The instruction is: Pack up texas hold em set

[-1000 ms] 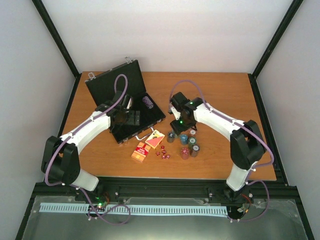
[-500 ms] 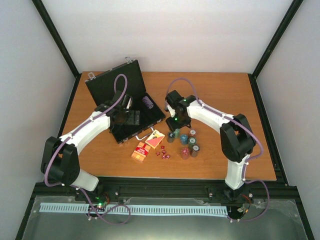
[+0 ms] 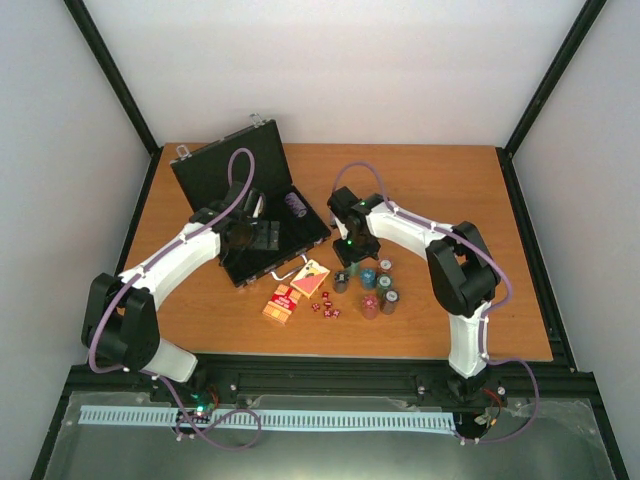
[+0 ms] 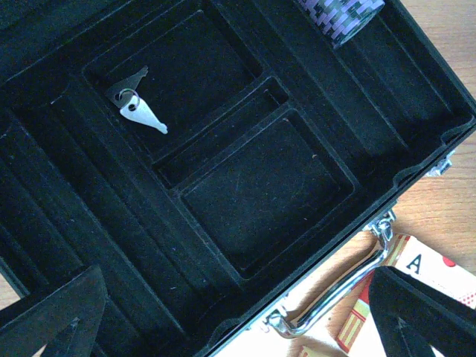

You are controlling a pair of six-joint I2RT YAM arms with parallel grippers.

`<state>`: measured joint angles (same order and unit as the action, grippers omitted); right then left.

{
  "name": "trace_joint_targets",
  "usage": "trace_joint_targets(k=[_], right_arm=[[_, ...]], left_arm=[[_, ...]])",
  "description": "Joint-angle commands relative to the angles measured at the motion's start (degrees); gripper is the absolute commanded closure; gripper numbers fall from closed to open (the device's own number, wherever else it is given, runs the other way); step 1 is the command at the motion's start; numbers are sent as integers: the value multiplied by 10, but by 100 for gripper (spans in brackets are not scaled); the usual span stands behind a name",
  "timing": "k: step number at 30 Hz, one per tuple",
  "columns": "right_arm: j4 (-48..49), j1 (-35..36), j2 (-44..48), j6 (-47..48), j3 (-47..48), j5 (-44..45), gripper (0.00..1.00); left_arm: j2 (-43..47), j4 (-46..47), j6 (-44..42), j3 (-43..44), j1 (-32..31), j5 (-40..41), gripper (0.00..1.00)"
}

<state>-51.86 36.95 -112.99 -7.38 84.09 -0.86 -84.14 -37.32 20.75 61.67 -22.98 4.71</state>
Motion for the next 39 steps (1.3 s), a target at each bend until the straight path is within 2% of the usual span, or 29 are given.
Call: trace_joint_targets(k=[1,3,7,13,18,22,30,39], right_arm=[[-8,6,-4,-2,15,14,54],[-14,6,-3,3,19,12,60],[-25,6,0,8,22,5,66],[-12,4,12,9,26,22,87],[10,2,25,16,103,20,89],[93,1,22,6,149,-23,89],[320,1,-54,-52,131,-58,89],[390,1,-129,-68,151,-46,90]], left_arm=[[5,-5,-2,29,1,6,0],[2,-5,0,31,1,5,0],[0,-6,2,33,1,4,0],[0,-4,3,30,1,5,0],[3,-2,2,25,1,4,0],[6,6,4,13,1,-3,0],[18,20,14,-12,1,-14,0],[37,6,21,-27,1,-2,0]])
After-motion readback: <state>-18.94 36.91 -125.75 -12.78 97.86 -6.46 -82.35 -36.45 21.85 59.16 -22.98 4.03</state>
